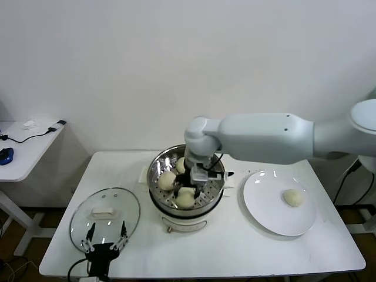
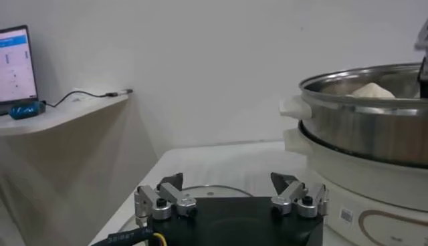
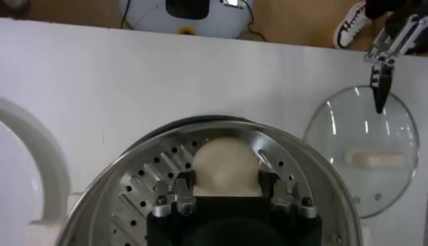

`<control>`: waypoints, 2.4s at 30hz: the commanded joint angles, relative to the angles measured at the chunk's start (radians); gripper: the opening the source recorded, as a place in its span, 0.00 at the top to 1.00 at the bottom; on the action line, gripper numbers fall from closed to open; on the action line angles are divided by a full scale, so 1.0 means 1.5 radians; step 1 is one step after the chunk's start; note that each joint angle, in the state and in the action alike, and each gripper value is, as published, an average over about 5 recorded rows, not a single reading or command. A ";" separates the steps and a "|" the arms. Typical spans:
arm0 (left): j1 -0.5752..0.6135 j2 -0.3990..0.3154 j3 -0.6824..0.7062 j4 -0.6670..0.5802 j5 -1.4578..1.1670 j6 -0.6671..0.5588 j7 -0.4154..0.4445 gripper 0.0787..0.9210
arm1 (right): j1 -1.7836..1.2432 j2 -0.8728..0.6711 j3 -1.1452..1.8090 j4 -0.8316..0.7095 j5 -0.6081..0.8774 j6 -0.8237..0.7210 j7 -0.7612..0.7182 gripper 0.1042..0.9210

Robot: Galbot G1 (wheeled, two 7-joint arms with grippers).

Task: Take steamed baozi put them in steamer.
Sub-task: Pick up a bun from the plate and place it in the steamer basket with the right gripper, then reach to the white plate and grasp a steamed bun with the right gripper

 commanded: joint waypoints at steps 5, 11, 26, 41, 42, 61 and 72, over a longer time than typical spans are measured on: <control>-0.002 0.000 -0.001 0.006 -0.001 0.000 0.000 0.12 | -0.035 0.027 0.001 -0.053 -0.032 0.035 0.009 0.19; 0.000 -0.001 0.000 0.003 0.000 0.000 0.000 0.12 | 0.007 0.002 0.020 -0.045 0.025 0.043 -0.006 0.12; 0.001 -0.001 0.004 -0.005 0.001 0.000 0.002 0.12 | 0.198 -0.281 -0.097 -0.192 0.338 -0.180 -0.124 0.12; -0.010 -0.006 0.001 0.008 0.002 0.004 0.003 0.12 | -0.177 -0.527 0.103 -0.221 0.164 -0.357 -0.076 0.12; -0.010 -0.006 0.000 0.009 0.002 0.004 0.003 0.12 | -0.202 -0.527 0.127 -0.228 0.158 -0.360 -0.074 0.12; -0.006 -0.016 -0.011 0.020 0.005 0.002 0.002 0.12 | -0.364 -0.384 0.277 -0.400 0.112 -0.357 -0.060 0.13; -0.008 -0.015 -0.012 0.026 0.004 -0.001 0.001 0.12 | -0.372 -0.347 0.290 -0.434 0.094 -0.352 -0.046 0.14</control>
